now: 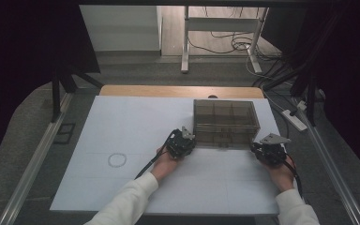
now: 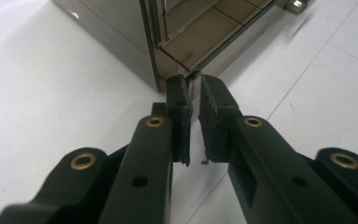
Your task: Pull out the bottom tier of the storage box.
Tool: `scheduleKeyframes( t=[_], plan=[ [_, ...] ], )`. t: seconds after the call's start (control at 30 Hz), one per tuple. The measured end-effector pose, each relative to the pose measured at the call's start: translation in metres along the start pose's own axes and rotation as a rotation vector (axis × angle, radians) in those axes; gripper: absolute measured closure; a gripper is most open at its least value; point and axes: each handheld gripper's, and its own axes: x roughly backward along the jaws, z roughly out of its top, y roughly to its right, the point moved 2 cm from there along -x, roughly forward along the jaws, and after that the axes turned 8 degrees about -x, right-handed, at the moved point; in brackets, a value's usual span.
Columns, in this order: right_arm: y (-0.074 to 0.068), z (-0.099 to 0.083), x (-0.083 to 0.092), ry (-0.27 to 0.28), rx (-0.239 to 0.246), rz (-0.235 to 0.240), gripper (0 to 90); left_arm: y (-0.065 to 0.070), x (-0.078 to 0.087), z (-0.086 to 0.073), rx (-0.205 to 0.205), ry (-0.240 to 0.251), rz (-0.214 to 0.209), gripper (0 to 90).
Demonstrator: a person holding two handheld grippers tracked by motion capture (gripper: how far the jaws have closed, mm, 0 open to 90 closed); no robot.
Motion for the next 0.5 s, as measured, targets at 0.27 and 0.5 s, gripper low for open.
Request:
scheduleKeyframes(
  t=[0.27,0.5],
  plan=[
    [-0.0016,-0.0013,0.0031,-0.001,0.002,0.004,75.6,0.0015,0.0016,-0.0009,-0.003,-0.003,-0.003,81.8],
    [-0.0026,-0.0025,0.0049,-0.003,0.003,0.004,75.6,0.0029,0.0026,-0.0017,-0.005,-0.003,-0.004,81.8]
  ],
)
